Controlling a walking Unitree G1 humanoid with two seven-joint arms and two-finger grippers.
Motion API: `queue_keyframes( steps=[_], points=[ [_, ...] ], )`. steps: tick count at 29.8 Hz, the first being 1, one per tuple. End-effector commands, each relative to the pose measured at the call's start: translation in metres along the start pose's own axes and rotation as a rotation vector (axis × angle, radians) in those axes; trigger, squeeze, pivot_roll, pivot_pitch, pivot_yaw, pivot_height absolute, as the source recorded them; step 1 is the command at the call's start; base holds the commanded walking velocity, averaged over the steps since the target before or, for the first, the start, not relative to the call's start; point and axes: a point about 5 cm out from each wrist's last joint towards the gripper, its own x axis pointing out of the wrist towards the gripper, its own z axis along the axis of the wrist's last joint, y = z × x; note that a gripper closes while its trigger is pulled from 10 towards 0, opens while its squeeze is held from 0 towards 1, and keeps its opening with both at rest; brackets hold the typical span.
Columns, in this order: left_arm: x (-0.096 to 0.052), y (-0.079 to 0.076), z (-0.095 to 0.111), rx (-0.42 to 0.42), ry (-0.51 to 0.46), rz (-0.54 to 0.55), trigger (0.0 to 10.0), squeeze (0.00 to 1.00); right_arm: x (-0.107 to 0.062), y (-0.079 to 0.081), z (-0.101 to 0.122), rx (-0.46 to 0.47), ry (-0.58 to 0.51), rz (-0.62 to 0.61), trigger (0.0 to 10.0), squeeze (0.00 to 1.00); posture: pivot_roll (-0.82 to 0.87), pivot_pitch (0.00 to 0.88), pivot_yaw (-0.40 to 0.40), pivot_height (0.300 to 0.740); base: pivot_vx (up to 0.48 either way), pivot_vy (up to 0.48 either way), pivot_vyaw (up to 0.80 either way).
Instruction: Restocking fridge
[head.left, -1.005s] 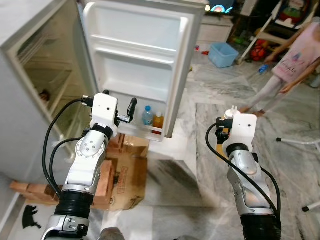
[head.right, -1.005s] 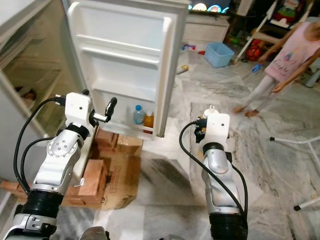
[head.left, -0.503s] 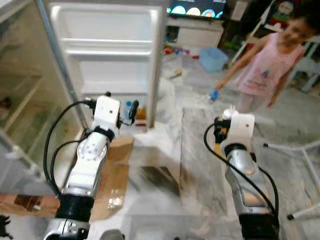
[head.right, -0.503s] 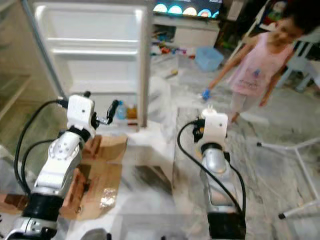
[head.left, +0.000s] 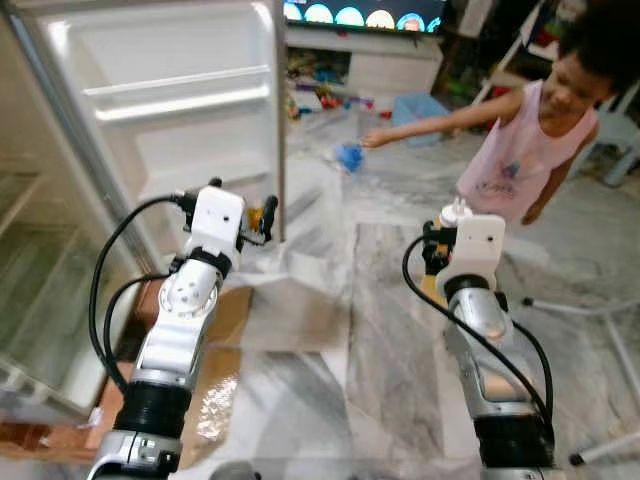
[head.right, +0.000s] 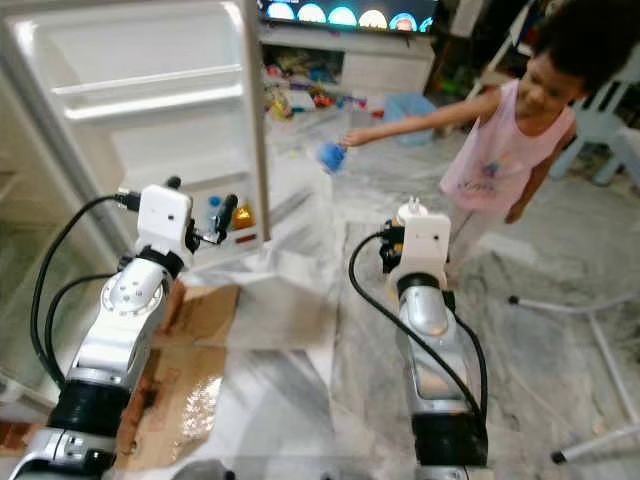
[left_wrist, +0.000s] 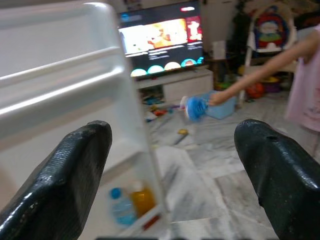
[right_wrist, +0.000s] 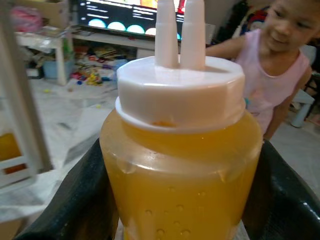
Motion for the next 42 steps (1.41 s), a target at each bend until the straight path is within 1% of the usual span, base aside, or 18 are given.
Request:
queue_keyframes(
  steps=[1, 6, 7, 10, 11, 13, 15, 16, 18, 19, 21, 22, 23, 26, 28, 30, 37, 42],
  points=[
    [0.000, -0.010, -0.001, 0.000, 0.004, -0.024, 10.0, 0.00, 0.000, -0.010, 0.000, -0.005, -0.010, -0.030, 10.0, 0.00, 0.06, 0.000, -0.053, 0.740, 0.461, 0.000, 0.00],
    [0.000, -0.010, -0.005, -0.023, 0.034, 0.012, 10.0, 0.00, 0.006, -0.008, 0.004, -0.013, -0.025, -0.012, 10.0, 0.00, 0.06, 0.000, -0.047, 0.740, 0.459, 0.000, 0.00],
    [0.000, -0.008, -0.004, -0.021, 0.035, 0.019, 10.0, 0.00, 0.010, -0.004, 0.010, -0.017, -0.049, 0.017, 10.0, 0.00, 0.05, 0.000, -0.046, 0.740, 0.454, 0.000, -0.50],
    [0.001, -0.007, -0.006, -0.014, 0.041, 0.015, 10.0, 0.00, 0.015, 0.000, 0.017, -0.040, -0.076, 0.049, 10.0, 0.00, 0.05, 0.000, -0.054, 0.740, 0.454, 0.000, 0.73],
    [0.002, -0.006, -0.007, 0.010, 0.035, 0.021, 10.0, 0.00, 0.019, 0.002, 0.019, -0.026, -0.082, 0.049, 10.0, 0.00, 0.06, 0.000, -0.064, 0.740, 0.458, 0.000, 0.80],
    [0.002, -0.004, -0.007, 0.005, 0.036, 0.063, 10.0, 0.00, 0.021, 0.004, 0.021, 0.007, -0.083, 0.053, 10.0, 0.00, 0.06, 0.000, -0.065, 0.740, 0.458, 0.000, 0.80],
    [-0.001, -0.002, -0.010, -0.014, 0.052, 0.114, 10.0, 0.00, 0.020, 0.011, 0.022, 0.027, -0.086, 0.095, 10.0, 0.00, 0.06, 0.000, -0.064, 0.740, 0.458, 0.000, 0.80],
    [-0.001, -0.002, -0.010, -0.014, 0.052, 0.114, 10.0, 0.00, 0.020, 0.011, 0.022, 0.027, -0.086, 0.095, 10.0, 0.00, 0.06, 0.000, -0.064, 0.740, 0.458, 0.000, 0.80],
    [-0.006, -0.001, -0.016, 0.037, 0.094, 0.171, 10.0, 0.00, 0.017, 0.025, 0.021, 0.049, -0.083, 0.167, 10.0, 0.00, 0.06, 0.000, -0.065, 0.740, 0.383, -0.172, 0.80],
    [-0.006, -0.001, -0.017, 0.057, 0.102, 0.180, 10.0, 0.00, 0.017, 0.027, 0.021, 0.053, -0.083, 0.180, 10.0, 0.00, 0.06, 0.000, -0.065, 0.740, 0.330, -0.345, 0.80],
    [-0.010, -0.003, -0.021, 0.001, 0.122, 0.176, 10.0, 0.00, 0.014, 0.034, 0.021, 0.052, -0.094, 0.225, 10.0, 0.00, 0.06, 0.000, -0.061, 0.740, 0.247, -0.409, 0.80],
    [-0.011, -0.003, -0.022, 0.003, 0.129, 0.180, 10.0, 0.00, 0.013, 0.035, 0.021, 0.049, -0.095, 0.233, 10.0, 0.00, 0.06, 0.000, -0.061, 0.740, 0.000, -0.428, 0.80],
    [-0.013, -0.003, -0.024, 0.028, 0.140, 0.187, 10.0, 0.00, 0.012, 0.036, 0.019, 0.046, -0.092, 0.237, 10.0, 0.00, 0.06, 0.000, -0.059, 0.740, 0.000, -0.458, 0.80],
    [-0.013, -0.004, -0.026, 0.024, 0.146, 0.181, 10.0, 0.00, 0.012, 0.038, 0.018, 0.058, -0.082, 0.250, 10.0, 0.00, 0.06, 0.000, -0.056, 0.740, 0.000, -0.459, 0.53],
    [-0.013, -0.007, -0.027, 0.030, 0.153, 0.173, 10.0, 0.00, 0.012, 0.039, 0.019, 0.043, -0.092, 0.266, 10.0, 0.00, 0.06, 0.000, -0.054, 0.740, 0.000, -0.465, 0.80],
    [-0.012, -0.010, -0.027, 0.060, 0.172, 0.173, 10.0, 0.00, 0.013, 0.038, 0.023, 0.022, -0.117, 0.275, 10.0, 0.00, 0.06, 0.000, -0.050, 0.740, 0.000, -0.465, 0.80],
    [-0.015, -0.019, -0.028, 0.056, 0.186, 0.155, 10.0, 0.00, 0.014, 0.036, 0.022, 0.036, -0.112, 0.264, 10.0, 0.00, 0.06, 0.000, -0.045, 0.740, 0.000, -0.466, 0.80],
    [-0.016, -0.018, -0.029, 0.065, 0.197, 0.166, 10.0, 0.00, 0.013, 0.042, 0.022, 0.054, -0.108, 0.305, 10.0, 0.00, 0.06, 0.000, -0.046, 0.740, 0.000, -0.469, 0.80]
  ],
)
